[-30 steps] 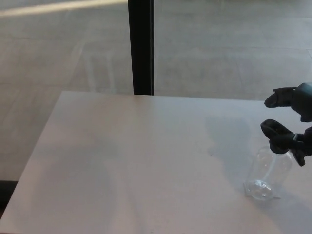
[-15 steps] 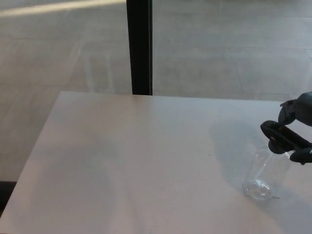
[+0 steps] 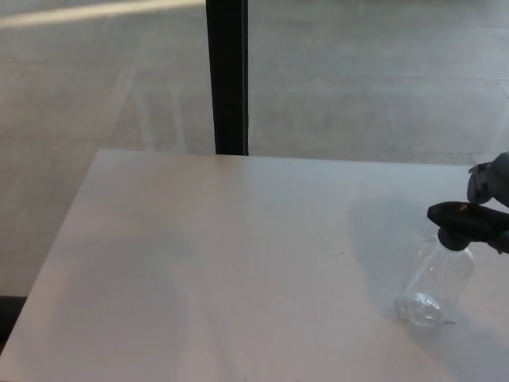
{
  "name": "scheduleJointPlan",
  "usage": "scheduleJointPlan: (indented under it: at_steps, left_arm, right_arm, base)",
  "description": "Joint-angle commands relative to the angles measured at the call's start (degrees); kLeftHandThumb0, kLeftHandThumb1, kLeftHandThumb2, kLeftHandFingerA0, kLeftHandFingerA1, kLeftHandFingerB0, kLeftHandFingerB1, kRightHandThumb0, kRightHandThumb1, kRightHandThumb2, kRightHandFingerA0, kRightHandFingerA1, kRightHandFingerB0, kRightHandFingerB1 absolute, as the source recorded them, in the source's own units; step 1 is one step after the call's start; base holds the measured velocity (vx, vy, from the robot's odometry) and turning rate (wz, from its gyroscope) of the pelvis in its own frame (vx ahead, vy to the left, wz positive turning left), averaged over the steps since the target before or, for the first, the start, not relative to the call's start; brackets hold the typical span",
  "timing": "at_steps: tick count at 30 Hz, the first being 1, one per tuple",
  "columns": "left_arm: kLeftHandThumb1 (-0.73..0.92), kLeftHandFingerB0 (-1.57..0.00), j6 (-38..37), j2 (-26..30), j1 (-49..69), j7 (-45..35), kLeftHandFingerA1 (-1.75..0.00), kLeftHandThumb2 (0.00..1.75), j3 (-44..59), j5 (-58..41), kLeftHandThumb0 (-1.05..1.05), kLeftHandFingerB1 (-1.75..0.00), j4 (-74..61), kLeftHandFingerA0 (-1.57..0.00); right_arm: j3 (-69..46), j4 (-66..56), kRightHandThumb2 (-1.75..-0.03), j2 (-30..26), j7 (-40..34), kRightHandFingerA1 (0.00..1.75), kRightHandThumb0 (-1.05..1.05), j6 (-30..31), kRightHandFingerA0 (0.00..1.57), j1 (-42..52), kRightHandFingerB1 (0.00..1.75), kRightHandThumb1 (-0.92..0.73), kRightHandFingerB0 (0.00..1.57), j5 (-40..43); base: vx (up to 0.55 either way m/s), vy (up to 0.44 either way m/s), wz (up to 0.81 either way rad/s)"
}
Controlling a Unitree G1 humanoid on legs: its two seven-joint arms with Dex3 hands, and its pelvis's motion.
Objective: The robot uses its right hand to grab and lift the lid of the spray bottle kept in the middle of the desk and places the lid on the right side of the bottle
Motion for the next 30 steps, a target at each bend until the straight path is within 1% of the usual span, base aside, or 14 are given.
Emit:
scheduleJointPlan:
  at_steps: [1,6,7,8,10,13,15,17,20,21,25,26,29,30]
  left_arm:
    - [0.89,-0.37,-1.3,-0.4,0.5,0.4,-0.5,0.67,-0.2,-0.6,-0.86,-0.36,-1.2,-0.55]
    - [0.72,-0.3,-2.0,-0.3,0.3,-0.1,-0.59,1.12,-0.3,-0.7,-0.9,-0.5,-0.8,-0.48]
    - [0.91,-0.35,-2.0,-0.3,0.3,0.0,-0.49,0.67,-0.3,-0.7,-0.94,-0.36,-0.8,-0.54]
    - [0.74,-0.31,-1.7,-0.6,0.7,0.7,-0.59,1.14,-0.4,-0.5,-0.92,-0.5,-1.9,-0.49]
    - [0.92,-0.35,-1.3,-0.8,0.9,0.3,-0.49,0.68,-0.2,-1.1,-0.93,-0.36,-2.4,-0.53]
    - [0.8,-0.3,-1.6,-0.9,0.9,0.3,-0.57,1.16,0.0,-1.1,-0.94,-0.49,-2.5,-0.47]
    - [0.91,-0.34,-1.9,-0.6,0.3,0.4,-0.49,0.75,0.0,-0.8,-0.94,-0.38,-1.4,-0.53]
    - [0.8,-0.29,-2.0,-0.7,0.2,0.4,-0.57,1.17,0.0,-0.8,-0.98,-0.48,-1.2,-0.47]
    - [0.92,-0.35,-1.3,-1.0,0.4,0.7,-0.5,0.71,0.0,-1.0,-0.91,-0.38,-2.4,-0.54]
    - [0.79,-0.31,-1.4,-1.0,0.7,0.5,-0.59,1.17,-0.1,-1.0,-0.94,-0.51,-2.5,-0.49]
    - [0.79,-0.32,-2.1,-1.4,1.1,1.3,-0.6,1.17,-0.3,-0.5,-0.94,-0.52,-3.1,-0.51]
    - [0.92,-0.35,-2.1,-1.2,0.9,1.4,-0.49,0.73,-0.3,-0.4,-0.92,-0.38,-2.8,-0.54]
    - [0.76,-0.3,-1.5,-1.1,0.9,1.6,-0.59,1.16,-0.4,-0.4,-0.89,-0.51,-3.5,-0.49]
    - [0.78,-0.3,-1.5,-1.0,0.3,1.5,-0.59,1.16,-0.4,-0.5,-0.86,-0.51,-2.4,-0.48]
  right_arm:
    - [-3.6,0.5,-0.98,2.4,-4.9,1.31,-0.44,-3.5,1.08,2.6,0.55,-0.59,0.37,-3.3]
    - [-8.0,1.2,-0.68,4.4,-10.6,1.58,-0.32,-9.1,0.85,5.5,0.59,-0.69,0.85,-0.6]
    - [-8.3,1.3,-0.67,4.6,-11.2,1.64,-0.34,-9.6,0.87,5.7,0.56,-0.7,0.81,-0.9]
    - [-9.0,1.7,-0.66,5.0,-12.6,1.68,-0.34,-10.7,0.9,6.2,0.52,-0.71,0.77,-1.1]
    - [-10.0,2.1,-0.69,5.5,-13.5,1.71,-0.31,-11.7,0.94,6.7,0.51,-0.72,0.71,-1.3]
    - [-13.0,2.5,-0.9,6.8,-16.6,1.7,-0.25,-13.8,0.93,8.1,0.57,-0.67,0.8,0.1]
    - [-15.0,3.1,-0.91,7.9,-18.8,1.7,-0.27,-14.7,0.94,9.2,0.57,-0.65,0.82,1.0]
    - [-15.8,3.5,-0.88,8.3,-19.4,1.7,-0.28,-15.5,0.94,9.8,0.57,-0.65,0.83,0.8]
    - [-17.8,4.8,-0.72,9.0,-21.0,1.68,-0.32,-18.8,0.95,12.1,0.59,-0.64,0.83,2.7]
    - [-18.0,4.7,-0.68,9.2,-20.8,1.67,-0.34,-19.0,0.94,12.7,0.57,-0.66,0.8,2.7]
    - [-18.8,5.2,-0.73,9.5,-19.9,1.67,-0.31,-20.6,0.97,13.1,0.55,-0.66,0.77,2.7]
    - [-19.4,5.9,-0.84,9.4,-20.1,1.69,-0.28,-21.4,0.94,12.7,0.56,-0.63,0.8,3.3]
    - [-20.9,7.1,-0.93,9.6,-20.5,1.7,-0.27,-22.6,0.99,12.0,0.58,-0.61,0.82,4.2]
    - [-21.8,7.3,-0.99,9.3,-18.7,1.74,-0.26,-22.0,0.94,10.6,0.97,-0.57,0.81,5.2]
  base:
    - [0.0,0.0,0.0]
    - [0.0,0.0,0.0]
    - [0.0,0.0,0.0]
    - [0.0,0.0,0.0]
    - [0.0,0.0,0.0]
    - [0.0,0.0,0.0]
    - [0.0,0.0,0.0]
    - [0.0,0.0,0.0]
    - [0.0,0.0,0.0]
    - [0.0,0.0,0.0]
    - [0.0,0.0,0.0]
    - [0.0,0.0,0.0]
    - [0.0,0.0,0.0]
    - [0.0,0.0,0.0]
